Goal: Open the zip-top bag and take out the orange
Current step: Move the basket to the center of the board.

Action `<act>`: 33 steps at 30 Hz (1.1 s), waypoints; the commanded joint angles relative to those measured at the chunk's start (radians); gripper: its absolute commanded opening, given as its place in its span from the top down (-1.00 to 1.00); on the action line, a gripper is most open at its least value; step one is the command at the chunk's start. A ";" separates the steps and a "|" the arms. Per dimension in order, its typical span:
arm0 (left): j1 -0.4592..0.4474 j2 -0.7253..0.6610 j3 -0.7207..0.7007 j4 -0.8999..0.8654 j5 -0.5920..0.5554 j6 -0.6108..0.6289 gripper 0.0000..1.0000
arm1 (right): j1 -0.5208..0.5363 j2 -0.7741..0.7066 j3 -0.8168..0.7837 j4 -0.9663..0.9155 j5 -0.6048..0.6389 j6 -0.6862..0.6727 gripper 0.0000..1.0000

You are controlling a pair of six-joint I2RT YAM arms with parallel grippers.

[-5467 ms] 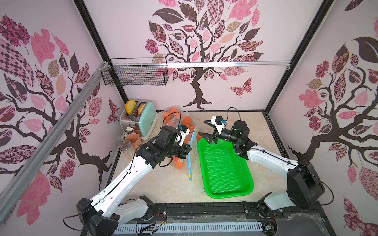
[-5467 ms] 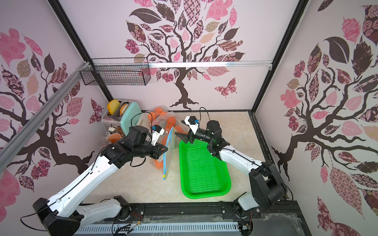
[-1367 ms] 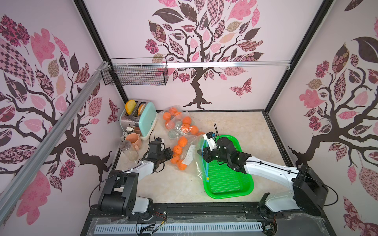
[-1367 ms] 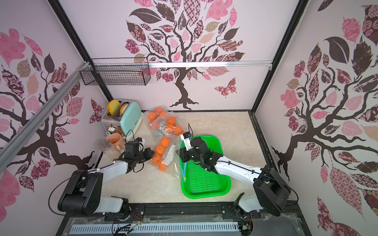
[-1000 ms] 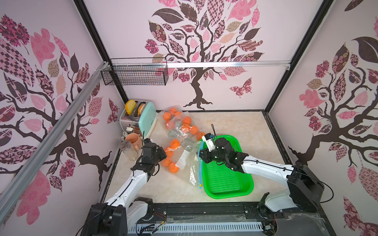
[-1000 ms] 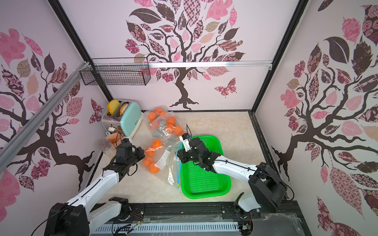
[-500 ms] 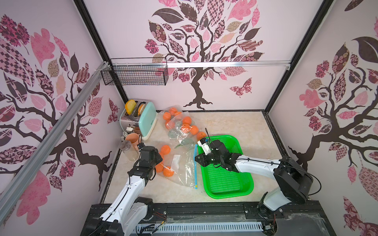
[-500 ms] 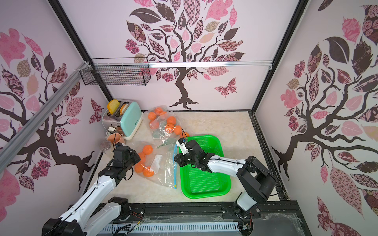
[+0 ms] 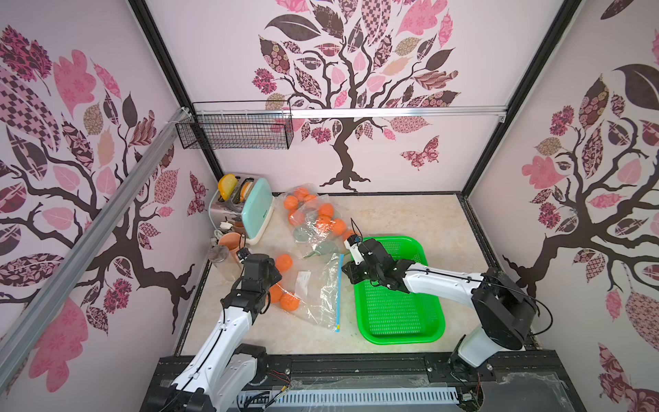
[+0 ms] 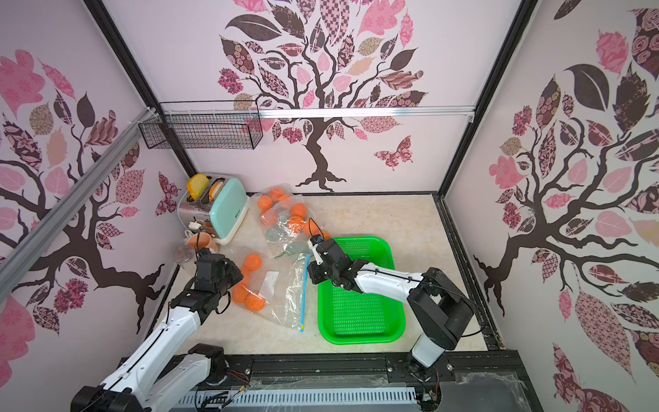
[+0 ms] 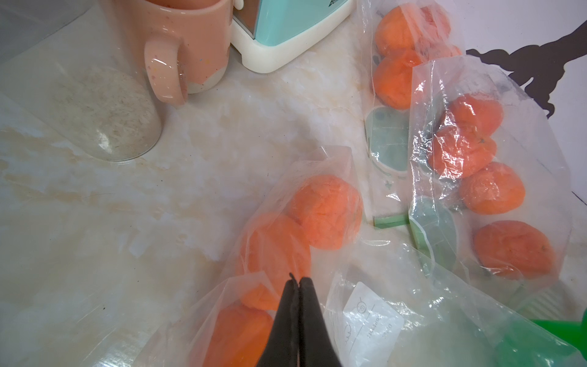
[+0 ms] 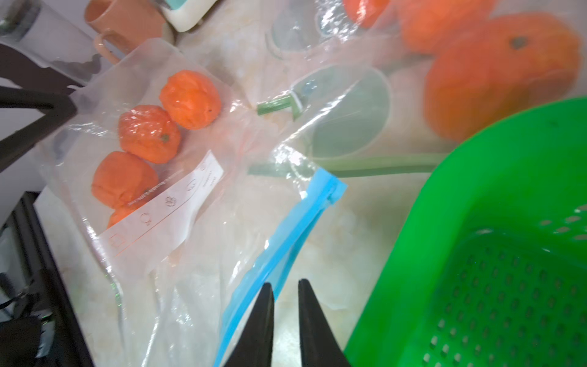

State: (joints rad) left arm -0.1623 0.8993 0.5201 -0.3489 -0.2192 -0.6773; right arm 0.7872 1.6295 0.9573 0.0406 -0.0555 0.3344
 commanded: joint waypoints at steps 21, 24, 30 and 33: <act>0.005 0.014 -0.022 0.072 0.067 0.002 1.00 | -0.096 -0.263 -0.098 -0.363 0.419 0.187 -0.40; 0.005 0.015 -0.025 0.074 0.074 0.002 1.00 | -0.116 -0.174 -0.082 -0.351 0.379 0.236 -0.46; 0.006 -0.010 -0.031 0.070 0.066 0.003 1.00 | -0.118 0.012 0.051 -0.351 0.338 0.190 -0.16; 0.005 -0.019 -0.032 0.069 0.061 0.003 1.00 | -0.144 0.061 0.109 -0.327 0.396 0.121 0.16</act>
State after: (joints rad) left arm -0.1612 0.8982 0.5007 -0.2932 -0.1555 -0.6781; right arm 0.6666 1.6508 1.0100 -0.2886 0.3027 0.5205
